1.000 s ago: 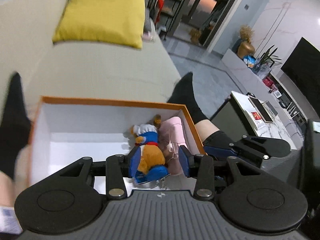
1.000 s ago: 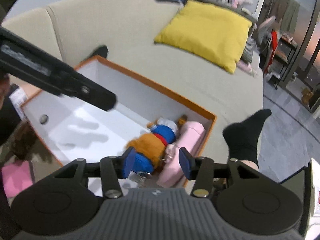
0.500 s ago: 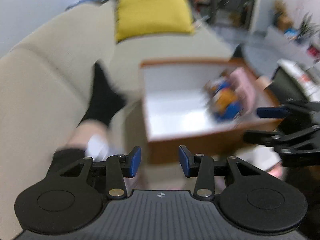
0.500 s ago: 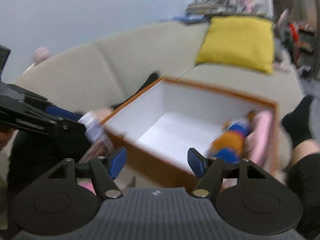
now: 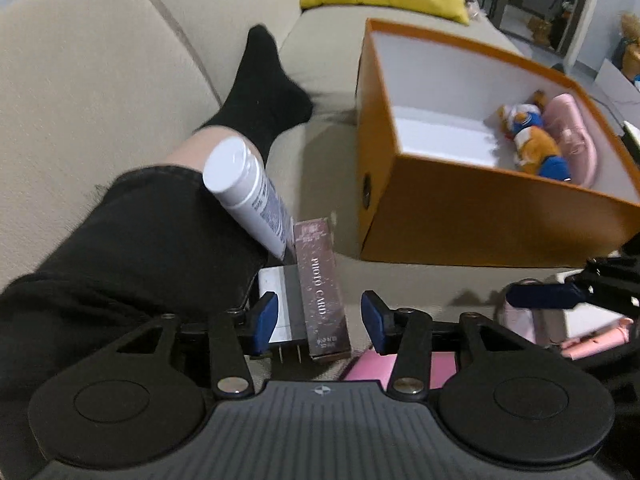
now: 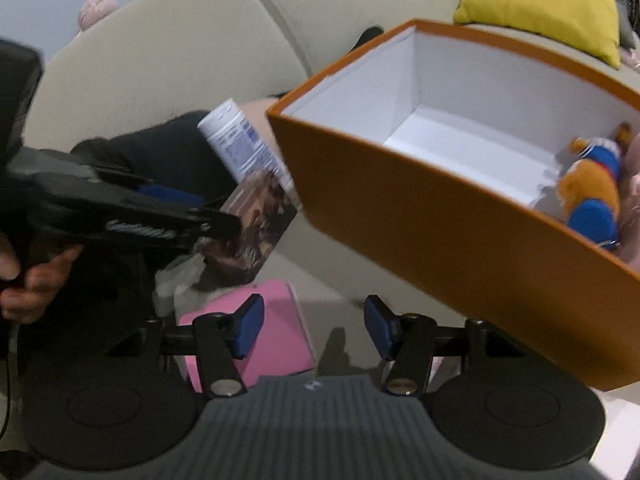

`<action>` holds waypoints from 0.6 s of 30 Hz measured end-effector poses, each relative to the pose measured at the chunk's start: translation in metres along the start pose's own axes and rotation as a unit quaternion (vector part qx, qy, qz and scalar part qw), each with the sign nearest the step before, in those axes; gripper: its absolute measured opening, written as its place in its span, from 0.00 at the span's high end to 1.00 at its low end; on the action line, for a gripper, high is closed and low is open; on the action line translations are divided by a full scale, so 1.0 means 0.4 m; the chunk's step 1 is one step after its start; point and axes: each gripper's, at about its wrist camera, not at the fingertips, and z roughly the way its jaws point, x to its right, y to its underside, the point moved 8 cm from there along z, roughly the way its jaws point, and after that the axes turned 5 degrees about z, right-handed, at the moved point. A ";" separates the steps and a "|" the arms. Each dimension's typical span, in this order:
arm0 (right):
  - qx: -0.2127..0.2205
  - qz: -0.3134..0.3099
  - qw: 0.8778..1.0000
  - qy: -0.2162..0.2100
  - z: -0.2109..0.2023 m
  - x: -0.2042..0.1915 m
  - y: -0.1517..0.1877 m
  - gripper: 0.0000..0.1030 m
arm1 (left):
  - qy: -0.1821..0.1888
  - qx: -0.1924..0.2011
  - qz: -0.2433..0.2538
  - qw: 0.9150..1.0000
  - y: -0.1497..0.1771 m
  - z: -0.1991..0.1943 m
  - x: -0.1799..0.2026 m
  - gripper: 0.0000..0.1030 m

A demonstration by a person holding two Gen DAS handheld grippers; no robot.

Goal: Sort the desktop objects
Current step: 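Grasp the brown PHOTO CARD box upright with the left gripper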

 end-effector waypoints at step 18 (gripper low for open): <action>-0.052 -0.011 0.999 -0.012 0.031 -0.047 0.047 0.44 | 0.008 0.001 -0.019 1.000 0.004 0.032 -0.013 0.74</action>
